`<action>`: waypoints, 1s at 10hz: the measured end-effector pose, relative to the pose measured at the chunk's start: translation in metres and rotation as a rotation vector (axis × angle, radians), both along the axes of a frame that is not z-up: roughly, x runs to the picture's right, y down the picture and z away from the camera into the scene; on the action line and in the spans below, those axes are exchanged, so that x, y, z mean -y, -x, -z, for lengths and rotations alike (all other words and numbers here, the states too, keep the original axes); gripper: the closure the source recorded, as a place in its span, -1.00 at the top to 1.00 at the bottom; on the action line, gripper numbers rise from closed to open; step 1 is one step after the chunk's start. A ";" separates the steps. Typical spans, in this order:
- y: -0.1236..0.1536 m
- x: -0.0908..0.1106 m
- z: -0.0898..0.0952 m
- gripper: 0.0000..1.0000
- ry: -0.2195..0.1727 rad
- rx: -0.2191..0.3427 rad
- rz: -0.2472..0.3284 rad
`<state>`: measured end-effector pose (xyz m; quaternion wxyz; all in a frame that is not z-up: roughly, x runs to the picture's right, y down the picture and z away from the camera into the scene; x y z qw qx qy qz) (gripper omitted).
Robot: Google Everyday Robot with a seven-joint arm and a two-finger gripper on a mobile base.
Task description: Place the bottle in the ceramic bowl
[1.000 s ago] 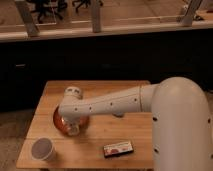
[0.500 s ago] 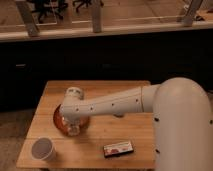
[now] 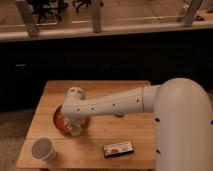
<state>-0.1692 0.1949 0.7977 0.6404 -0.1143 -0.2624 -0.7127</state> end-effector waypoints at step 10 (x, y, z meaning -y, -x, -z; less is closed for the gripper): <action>-0.008 0.030 0.007 0.60 -0.074 -0.024 -0.066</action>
